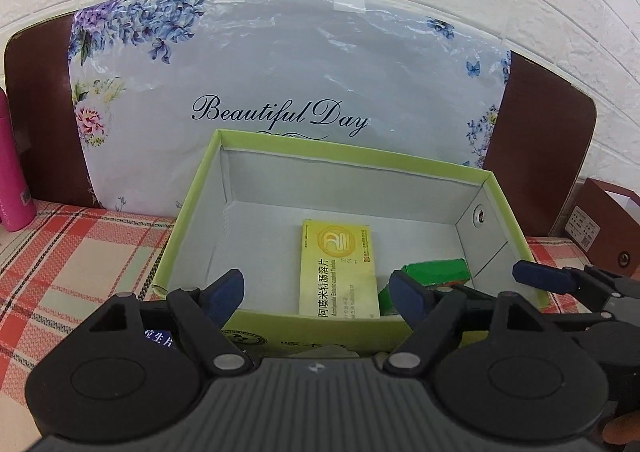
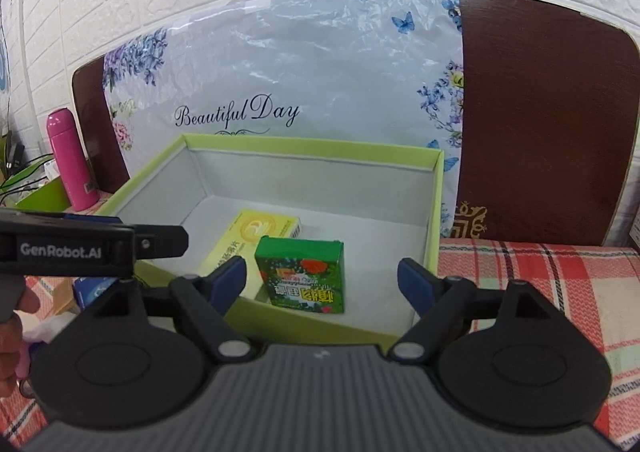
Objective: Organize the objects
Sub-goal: 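Lower both held boxes into the lime-green box and open both grippers, then move the right gripper to the tan bottle box while the left reaches the orange-white box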
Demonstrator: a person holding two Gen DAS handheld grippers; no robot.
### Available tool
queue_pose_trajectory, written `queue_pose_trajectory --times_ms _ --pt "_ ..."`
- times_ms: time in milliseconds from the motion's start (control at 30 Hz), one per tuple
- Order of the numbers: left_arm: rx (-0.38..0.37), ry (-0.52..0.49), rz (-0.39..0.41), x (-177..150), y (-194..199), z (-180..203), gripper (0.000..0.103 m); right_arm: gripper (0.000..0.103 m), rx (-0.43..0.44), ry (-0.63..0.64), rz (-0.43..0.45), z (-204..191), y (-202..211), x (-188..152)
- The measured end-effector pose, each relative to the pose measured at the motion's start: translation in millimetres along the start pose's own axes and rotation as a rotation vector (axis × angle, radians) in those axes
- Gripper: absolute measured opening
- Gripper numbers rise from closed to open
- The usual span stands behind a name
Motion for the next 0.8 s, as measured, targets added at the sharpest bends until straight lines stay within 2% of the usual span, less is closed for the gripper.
queue_pose_trajectory --times_ms 167,300,367,467,567,700,800 --pt "-0.023 0.042 0.014 3 20 2 0.083 0.085 -0.015 0.009 0.016 -2 19 0" --pt "-0.067 0.070 0.075 3 60 7 0.085 0.094 -0.041 0.002 0.140 -8 64 11" --pt "-0.081 0.051 0.124 -4 85 10 0.089 0.099 -0.048 -0.002 0.199 -13 91 13" --pt "-0.078 -0.002 0.179 -22 114 11 0.097 0.100 -0.038 -0.004 0.255 -23 126 3" --pt "-0.052 -0.074 0.205 -44 133 11 0.098 0.101 -0.042 -0.007 0.277 -33 153 -16" --pt "-0.004 -0.133 0.190 -77 145 4 0.098 0.101 -0.050 -0.001 0.264 -49 176 -47" --pt "0.006 -0.105 0.132 -100 149 -9 0.098 0.101 -0.035 -0.028 0.228 -58 185 -71"
Point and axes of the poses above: each gripper's, at about its wrist camera, not at the fingertips, and y roughly against the way its jaws point, z to its right, x to its top, the point moved 4 cm from there along -y, roughly the way its jaws point, and after that the axes turned 13 degrees about y, right-handed, at the moved point
